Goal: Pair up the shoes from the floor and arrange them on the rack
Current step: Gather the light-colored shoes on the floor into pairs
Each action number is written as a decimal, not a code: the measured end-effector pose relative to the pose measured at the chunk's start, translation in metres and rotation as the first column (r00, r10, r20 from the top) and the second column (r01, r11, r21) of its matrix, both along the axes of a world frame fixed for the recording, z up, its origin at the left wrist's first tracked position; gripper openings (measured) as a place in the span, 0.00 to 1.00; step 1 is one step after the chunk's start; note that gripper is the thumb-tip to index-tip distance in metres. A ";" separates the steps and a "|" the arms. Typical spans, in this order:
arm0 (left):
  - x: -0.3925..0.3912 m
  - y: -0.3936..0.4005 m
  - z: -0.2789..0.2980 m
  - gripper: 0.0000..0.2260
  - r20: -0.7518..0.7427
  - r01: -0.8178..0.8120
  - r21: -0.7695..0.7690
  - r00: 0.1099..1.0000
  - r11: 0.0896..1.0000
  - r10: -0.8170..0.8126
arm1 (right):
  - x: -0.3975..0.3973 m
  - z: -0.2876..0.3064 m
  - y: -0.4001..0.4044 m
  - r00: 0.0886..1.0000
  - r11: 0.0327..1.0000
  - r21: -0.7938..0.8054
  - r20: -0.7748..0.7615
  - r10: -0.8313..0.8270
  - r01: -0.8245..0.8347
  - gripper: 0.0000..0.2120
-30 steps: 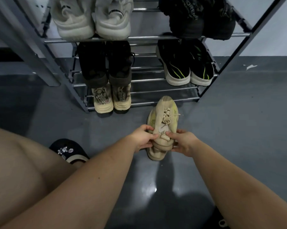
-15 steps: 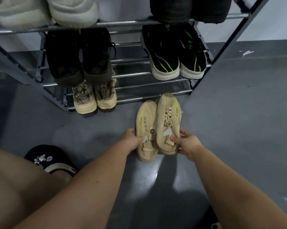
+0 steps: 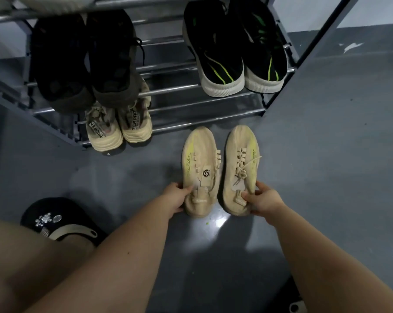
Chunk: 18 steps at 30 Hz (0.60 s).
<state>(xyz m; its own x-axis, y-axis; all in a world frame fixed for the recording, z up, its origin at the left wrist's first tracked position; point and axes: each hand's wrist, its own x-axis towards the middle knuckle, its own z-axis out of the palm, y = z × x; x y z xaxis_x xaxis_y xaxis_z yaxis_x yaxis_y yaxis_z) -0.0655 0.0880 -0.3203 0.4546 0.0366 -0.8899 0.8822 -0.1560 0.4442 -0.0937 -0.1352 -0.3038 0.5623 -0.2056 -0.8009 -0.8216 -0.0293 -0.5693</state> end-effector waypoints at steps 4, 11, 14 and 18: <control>-0.009 0.008 -0.003 0.20 -0.062 0.011 -0.050 0.998 0.999 -0.014 | -0.009 -0.002 0.016 0.998 0.998 -0.032 0.010 0.058 -0.057 0.27; -0.015 0.005 0.005 0.29 -0.068 -0.049 -0.110 0.997 0.993 0.041 | -0.026 0.008 0.039 1.000 0.989 0.149 0.013 -0.027 0.025 0.38; -0.021 0.000 0.013 0.29 -0.061 -0.154 -0.187 0.988 0.970 0.144 | -0.031 0.008 0.041 0.981 0.974 0.143 0.049 -0.186 0.178 0.42; -0.026 -0.003 0.027 0.24 -0.030 -0.207 -0.232 0.978 0.950 0.206 | -0.031 0.019 0.032 0.952 0.947 0.136 0.055 -0.301 0.292 0.40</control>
